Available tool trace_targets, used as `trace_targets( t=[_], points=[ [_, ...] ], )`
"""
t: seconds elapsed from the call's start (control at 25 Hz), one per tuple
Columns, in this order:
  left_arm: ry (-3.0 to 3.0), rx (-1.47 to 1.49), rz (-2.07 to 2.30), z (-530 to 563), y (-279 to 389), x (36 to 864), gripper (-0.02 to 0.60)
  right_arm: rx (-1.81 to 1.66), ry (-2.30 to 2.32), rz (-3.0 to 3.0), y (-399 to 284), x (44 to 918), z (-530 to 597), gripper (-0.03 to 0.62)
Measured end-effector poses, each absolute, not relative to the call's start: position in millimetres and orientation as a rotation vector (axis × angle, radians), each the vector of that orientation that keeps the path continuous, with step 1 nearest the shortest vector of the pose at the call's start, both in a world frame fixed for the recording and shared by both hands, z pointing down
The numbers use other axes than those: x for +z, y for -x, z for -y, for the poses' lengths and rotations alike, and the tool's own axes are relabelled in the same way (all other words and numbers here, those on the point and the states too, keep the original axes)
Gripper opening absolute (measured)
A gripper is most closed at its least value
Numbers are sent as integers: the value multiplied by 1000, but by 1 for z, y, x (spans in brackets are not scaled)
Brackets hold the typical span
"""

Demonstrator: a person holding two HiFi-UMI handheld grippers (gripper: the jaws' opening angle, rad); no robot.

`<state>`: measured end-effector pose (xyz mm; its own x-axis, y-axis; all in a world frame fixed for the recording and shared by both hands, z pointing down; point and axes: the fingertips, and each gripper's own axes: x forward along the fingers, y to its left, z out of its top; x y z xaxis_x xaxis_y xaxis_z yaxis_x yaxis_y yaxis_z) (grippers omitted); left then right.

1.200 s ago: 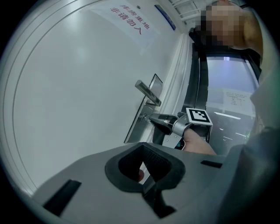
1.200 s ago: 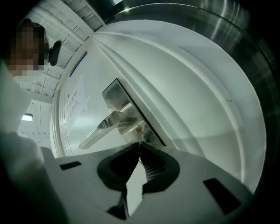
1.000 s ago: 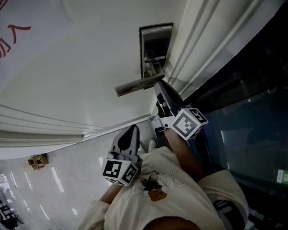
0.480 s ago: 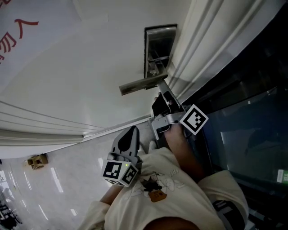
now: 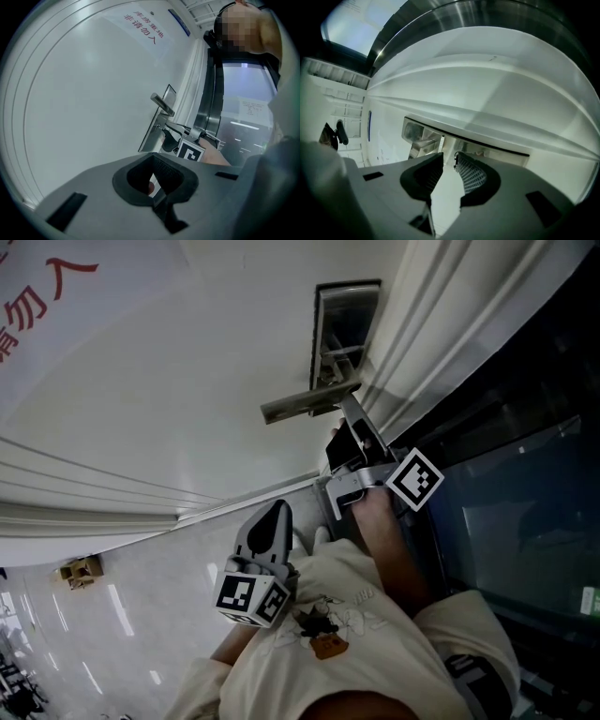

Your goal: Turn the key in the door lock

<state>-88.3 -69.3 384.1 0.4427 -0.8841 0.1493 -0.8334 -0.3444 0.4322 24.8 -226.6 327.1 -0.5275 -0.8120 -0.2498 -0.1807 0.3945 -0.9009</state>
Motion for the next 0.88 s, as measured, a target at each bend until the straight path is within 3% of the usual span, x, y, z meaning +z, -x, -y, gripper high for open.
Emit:
trace_targets(
  t=[0.36, 0.64, 0.88],
  points=[
    [-2205, -150, 1406, 54, 97, 408, 5, -995, 970, -2020, -32, 328, 206, 117],
    [-2181, -162, 1484, 32, 85, 406, 5, -889, 1035, -2145, -41, 329, 176, 26],
    [-2162, -150, 1499, -7, 33, 402, 5, -777, 1063, -2293, -70, 321, 119, 8]
  ],
)
